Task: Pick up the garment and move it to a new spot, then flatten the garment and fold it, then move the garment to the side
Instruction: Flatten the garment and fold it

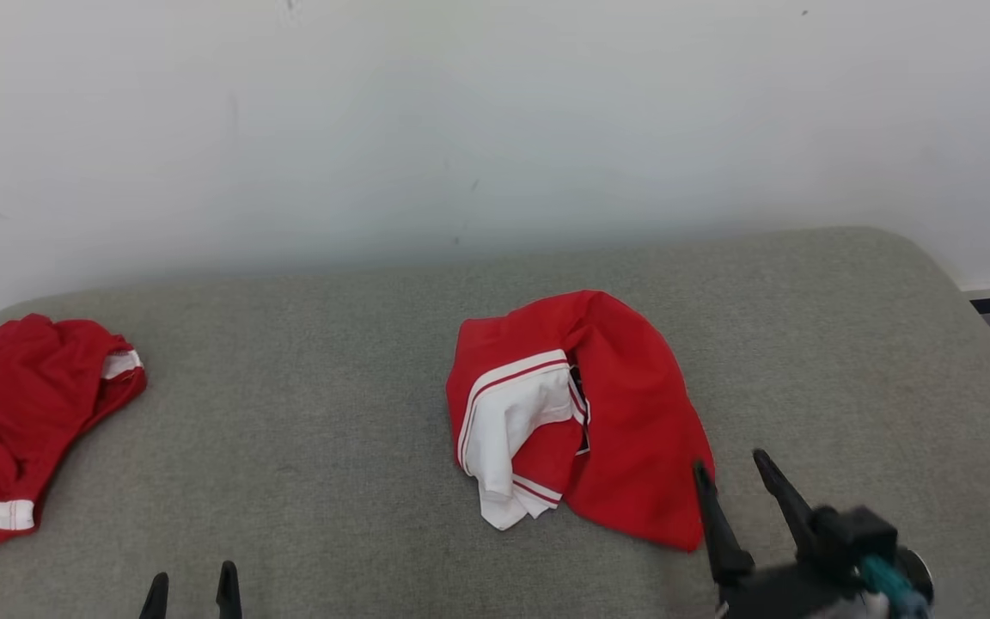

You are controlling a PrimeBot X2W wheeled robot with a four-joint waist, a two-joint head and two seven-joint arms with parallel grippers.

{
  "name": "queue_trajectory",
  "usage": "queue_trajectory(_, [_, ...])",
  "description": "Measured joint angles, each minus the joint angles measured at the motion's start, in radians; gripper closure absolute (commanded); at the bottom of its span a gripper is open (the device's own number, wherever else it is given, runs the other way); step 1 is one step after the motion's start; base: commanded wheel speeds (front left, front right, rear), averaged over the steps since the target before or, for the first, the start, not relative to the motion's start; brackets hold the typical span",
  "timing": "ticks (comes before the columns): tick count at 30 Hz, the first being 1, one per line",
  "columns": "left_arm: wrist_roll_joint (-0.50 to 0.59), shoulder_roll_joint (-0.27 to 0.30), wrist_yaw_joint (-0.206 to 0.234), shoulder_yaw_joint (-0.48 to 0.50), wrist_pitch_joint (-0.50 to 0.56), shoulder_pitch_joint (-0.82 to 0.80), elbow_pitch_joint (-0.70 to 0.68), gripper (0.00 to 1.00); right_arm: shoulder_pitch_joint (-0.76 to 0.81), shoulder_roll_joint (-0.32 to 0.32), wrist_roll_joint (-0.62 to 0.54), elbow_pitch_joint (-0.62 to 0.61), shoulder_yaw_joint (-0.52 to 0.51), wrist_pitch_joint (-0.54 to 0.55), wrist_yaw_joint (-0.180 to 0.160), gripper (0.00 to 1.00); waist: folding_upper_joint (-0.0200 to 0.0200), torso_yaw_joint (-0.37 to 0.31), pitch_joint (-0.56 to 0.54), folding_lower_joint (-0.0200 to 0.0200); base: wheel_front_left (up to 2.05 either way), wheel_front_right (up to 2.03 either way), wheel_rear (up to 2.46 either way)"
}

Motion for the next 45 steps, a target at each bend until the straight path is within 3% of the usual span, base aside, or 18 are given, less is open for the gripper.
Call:
queue_trajectory(7, [0.008, -0.015, -0.01, -0.011, 0.0, -0.006, 0.005, 0.0, -0.221, 0.009, 0.087, 0.082, 0.066, 0.187, 0.0, 0.0, 0.0001, 0.037, 0.019, 0.0, 0.0, 0.0, 0.0])
queue_trajectory(17, [0.025, -0.025, -0.035, -0.052, 0.0, -0.047, 0.023, 0.0, -0.488, 0.022, 0.199, 0.371, 0.054, 0.394, 0.0, 0.0, 0.0001, 0.128, 0.062, 0.0002, 0.0, 0.0, 0.0])
queue_trajectory(26, [0.034, -0.033, -0.051, -0.084, 0.0, -0.088, 0.026, 0.0, -0.627, 0.023, 0.178, 0.595, -0.032, 0.423, 0.0, 0.0, 0.0001, 0.212, 0.123, 0.0003, 0.0, 0.0, 0.0])
queue_trajectory(34, [0.043, -0.037, -0.053, -0.092, 0.0, -0.104, 0.034, 0.0, -0.678, 0.025, 0.184, 0.689, -0.055, 0.414, 0.0, 0.0, 0.0002, 0.266, 0.159, 0.0003, 0.0, 0.0, 0.0])
queue_trajectory(45, [0.052, -0.037, -0.061, -0.099, 0.0, -0.104, 0.053, 0.0, -0.688, 0.025, 0.383, 0.711, -0.012, 0.431, 0.0, 0.0, 0.0001, 0.301, 0.146, 0.0001, 0.0, 0.0, 0.0])
